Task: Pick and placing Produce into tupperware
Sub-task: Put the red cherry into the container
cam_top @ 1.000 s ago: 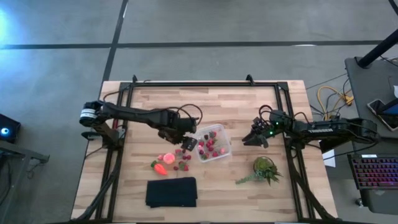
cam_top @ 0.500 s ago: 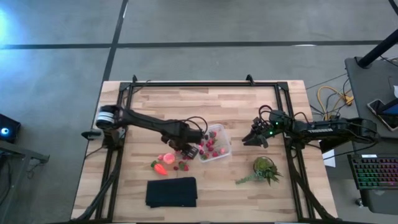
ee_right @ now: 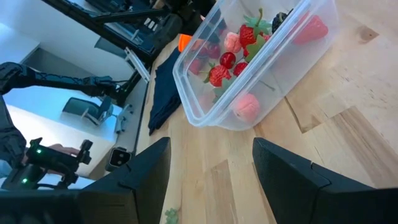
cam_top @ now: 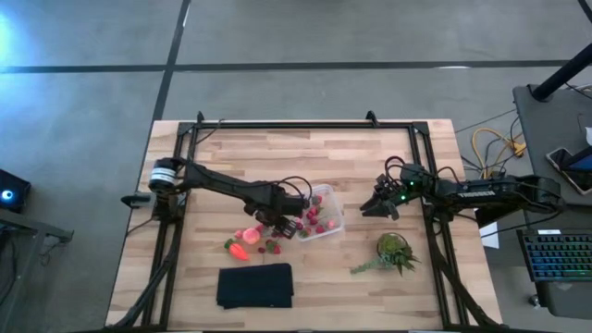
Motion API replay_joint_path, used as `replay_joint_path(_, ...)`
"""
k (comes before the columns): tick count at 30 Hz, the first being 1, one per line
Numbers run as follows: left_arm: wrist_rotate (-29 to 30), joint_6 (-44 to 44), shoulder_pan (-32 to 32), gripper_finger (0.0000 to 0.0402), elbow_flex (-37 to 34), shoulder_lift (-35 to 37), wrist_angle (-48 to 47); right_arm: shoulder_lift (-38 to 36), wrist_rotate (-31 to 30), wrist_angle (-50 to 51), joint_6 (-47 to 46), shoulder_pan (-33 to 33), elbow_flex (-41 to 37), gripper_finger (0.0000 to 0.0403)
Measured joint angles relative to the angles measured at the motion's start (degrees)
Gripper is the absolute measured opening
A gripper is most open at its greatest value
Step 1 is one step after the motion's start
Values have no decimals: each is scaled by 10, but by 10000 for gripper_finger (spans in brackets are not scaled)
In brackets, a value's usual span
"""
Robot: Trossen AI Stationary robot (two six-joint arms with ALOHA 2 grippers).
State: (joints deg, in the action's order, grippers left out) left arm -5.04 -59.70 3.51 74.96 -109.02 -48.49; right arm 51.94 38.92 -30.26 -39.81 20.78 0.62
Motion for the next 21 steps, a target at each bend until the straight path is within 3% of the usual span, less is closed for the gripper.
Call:
replay_joint_path(9,12,5,1,136,13,8,8,0,0,0,-2,0,0,219)
replay_joint_path(12,58,91,10,136,21,25,49,0,0,0,-2,0,0,219)
replay_joint_path(14,84,193,22,136,20,29,76,0,0,0,-3,0,0,219)
replay_joint_path(17,89,314,41,136,15,29,88,0,0,1,-6,0,0,219)
replay_joint_path(21,105,320,59,136,-2,29,87,0,0,1,-9,0,0,219)
